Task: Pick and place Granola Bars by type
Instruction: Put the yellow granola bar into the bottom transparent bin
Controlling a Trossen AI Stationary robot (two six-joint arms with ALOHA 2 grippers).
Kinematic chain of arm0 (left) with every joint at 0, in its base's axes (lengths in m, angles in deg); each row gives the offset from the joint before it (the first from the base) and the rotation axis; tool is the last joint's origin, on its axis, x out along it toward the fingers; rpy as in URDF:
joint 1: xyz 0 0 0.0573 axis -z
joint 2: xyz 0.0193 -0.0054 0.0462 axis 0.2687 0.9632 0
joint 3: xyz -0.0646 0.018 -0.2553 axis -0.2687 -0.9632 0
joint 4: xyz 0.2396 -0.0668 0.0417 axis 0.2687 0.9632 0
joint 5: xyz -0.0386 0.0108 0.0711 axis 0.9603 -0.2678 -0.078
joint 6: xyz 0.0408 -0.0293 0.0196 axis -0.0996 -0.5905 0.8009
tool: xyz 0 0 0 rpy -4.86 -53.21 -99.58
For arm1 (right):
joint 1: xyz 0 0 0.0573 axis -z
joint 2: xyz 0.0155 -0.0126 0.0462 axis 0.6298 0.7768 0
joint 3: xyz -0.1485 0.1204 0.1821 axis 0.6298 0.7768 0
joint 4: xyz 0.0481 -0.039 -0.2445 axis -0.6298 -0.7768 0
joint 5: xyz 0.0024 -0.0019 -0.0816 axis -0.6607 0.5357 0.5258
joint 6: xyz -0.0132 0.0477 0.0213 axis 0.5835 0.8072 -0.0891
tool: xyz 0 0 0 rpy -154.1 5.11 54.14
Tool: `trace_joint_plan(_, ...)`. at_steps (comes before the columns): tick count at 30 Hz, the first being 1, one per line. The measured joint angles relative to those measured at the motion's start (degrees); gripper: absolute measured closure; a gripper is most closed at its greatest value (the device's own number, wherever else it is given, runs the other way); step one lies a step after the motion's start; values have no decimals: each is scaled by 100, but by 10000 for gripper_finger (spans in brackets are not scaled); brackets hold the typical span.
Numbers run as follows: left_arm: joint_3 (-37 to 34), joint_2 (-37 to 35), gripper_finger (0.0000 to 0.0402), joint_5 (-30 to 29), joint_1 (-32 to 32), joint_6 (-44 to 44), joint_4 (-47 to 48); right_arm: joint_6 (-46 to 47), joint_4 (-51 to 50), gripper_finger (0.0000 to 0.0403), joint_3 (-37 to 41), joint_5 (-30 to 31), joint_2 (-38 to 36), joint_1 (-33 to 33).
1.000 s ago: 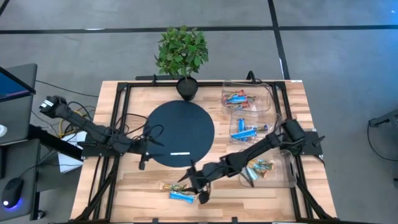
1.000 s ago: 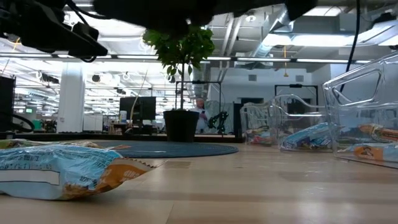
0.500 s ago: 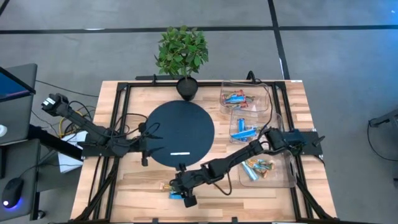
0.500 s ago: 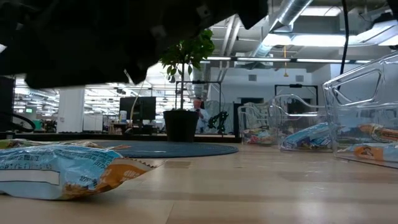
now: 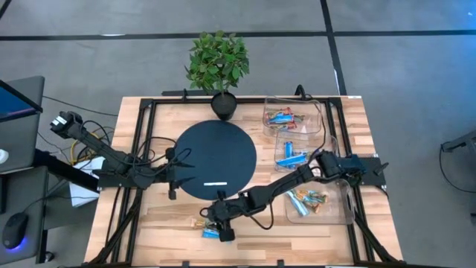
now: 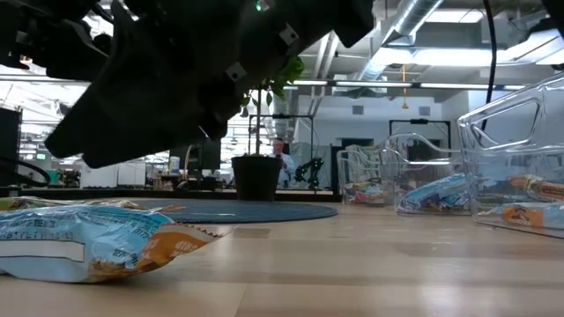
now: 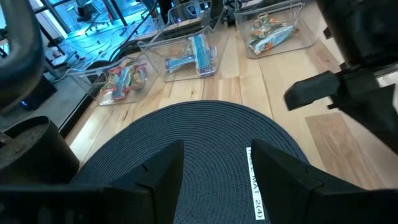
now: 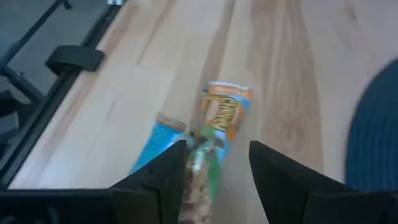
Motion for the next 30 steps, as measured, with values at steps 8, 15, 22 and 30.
trace_joint_plan(8,0,0,219,0,0,-2,-2,-39,-343,234,11,-26,0,-13)
trace_joint_plan(15,0,0,219,0,0,-2,-4,-42,-501,234,15,-30,0,-66)
trace_joint_plan(22,0,0,219,0,0,-2,-4,46,-841,234,15,-37,0,-77)
trace_joint_plan(30,0,0,219,0,0,-2,-3,42,-940,234,15,-139,0,-93)
